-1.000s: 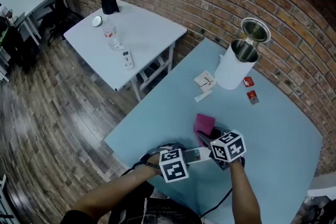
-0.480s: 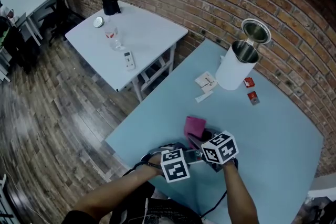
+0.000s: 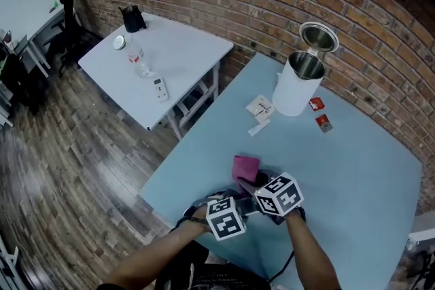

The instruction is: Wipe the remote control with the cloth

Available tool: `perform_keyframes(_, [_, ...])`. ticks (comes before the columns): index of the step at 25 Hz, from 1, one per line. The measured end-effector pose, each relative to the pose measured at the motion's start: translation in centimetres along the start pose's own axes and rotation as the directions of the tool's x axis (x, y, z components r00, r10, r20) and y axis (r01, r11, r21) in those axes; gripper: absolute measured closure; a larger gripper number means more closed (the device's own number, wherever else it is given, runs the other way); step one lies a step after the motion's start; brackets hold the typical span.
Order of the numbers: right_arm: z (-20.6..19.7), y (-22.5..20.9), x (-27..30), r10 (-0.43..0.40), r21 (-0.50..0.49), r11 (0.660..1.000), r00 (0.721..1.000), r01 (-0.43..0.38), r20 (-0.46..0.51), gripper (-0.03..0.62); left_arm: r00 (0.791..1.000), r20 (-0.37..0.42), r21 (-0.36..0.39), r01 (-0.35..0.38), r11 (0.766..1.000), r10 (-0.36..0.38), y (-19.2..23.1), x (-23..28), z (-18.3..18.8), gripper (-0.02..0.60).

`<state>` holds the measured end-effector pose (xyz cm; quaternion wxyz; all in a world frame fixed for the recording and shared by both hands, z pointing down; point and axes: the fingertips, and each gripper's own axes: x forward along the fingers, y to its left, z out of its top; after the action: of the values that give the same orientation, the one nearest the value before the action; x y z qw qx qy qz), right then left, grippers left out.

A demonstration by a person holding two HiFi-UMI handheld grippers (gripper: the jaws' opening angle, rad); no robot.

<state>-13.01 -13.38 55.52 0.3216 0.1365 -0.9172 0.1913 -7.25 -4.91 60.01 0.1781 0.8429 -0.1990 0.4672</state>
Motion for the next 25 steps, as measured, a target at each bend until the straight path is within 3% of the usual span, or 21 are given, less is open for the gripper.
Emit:
perform_keyframes(3, [0.7, -1.4, -1.3, -0.068, 0.041, 0.997, 0.995, 0.065, 0.077, 0.525, 0.999, 0.038, -0.049, 0.028, 0.998, -0.026, 0.0, -0.2, 0.0, 0.305])
perform_keyframes(7, [1.7, -4.2, -5.0, -0.188, 0.159, 0.975, 0.961, 0.157, 0.205, 0.525, 0.990, 0.104, -0.190, 0.113, 0.975, -0.094, 0.5, -1.2, 0.8, 0.305])
perform_keyframes(10, [1.5, -5.8, -7.7, -0.266, 0.240, 0.949, 0.926, 0.204, 0.266, 0.525, 0.974, 0.155, -0.301, 0.203, 0.932, -0.162, 0.9, -1.6, 0.8, 0.306])
perform_keyframes(13, [1.1, -7.2, -10.5, -0.346, 0.312, 0.918, 0.880, 0.245, 0.325, 0.525, 0.944, 0.219, -0.409, 0.319, 0.855, -0.248, 0.5, -1.8, 0.6, 0.307])
perform_keyframes(15, [0.8, -8.3, -12.2, -0.406, 0.358, 0.891, 0.841, 0.279, 0.357, 0.525, 0.905, 0.281, -0.486, 0.420, 0.767, -0.318, -0.1, -2.1, 0.5, 0.307])
perform_keyframes(19, [-0.3, -9.4, -13.9, -0.485, 0.382, 0.857, 0.794, 0.346, 0.368, 0.525, 0.793, 0.449, -0.591, 0.609, 0.529, -0.411, -1.7, -3.0, 0.4, 0.307])
perform_keyframes(21, [-0.5, -9.7, -14.4, -0.510, 0.389, 0.845, 0.774, 0.368, 0.376, 0.525, 0.736, 0.538, -0.613, 0.676, 0.410, -0.410, -2.0, -3.5, 0.8, 0.307])
perform_keyframes(23, [-0.7, -9.8, -14.6, -0.532, 0.400, 0.833, 0.755, 0.383, 0.384, 0.525, 0.669, 0.635, -0.619, 0.740, 0.265, -0.386, -2.3, -4.4, 1.5, 0.307])
perform_keyframes(24, [-0.9, -9.8, -14.6, -0.538, 0.403, 0.829, 0.750, 0.388, 0.385, 0.525, 0.642, 0.673, -0.615, 0.761, 0.205, -0.366, -2.3, -4.7, 1.7, 0.307])
perform_keyframes(25, [-1.1, -9.8, -14.3, -0.540, 0.401, 0.828, 0.750, 0.392, 0.382, 0.525, 0.623, 0.702, -0.609, 0.776, 0.163, -0.344, -2.0, -4.9, 1.8, 0.307])
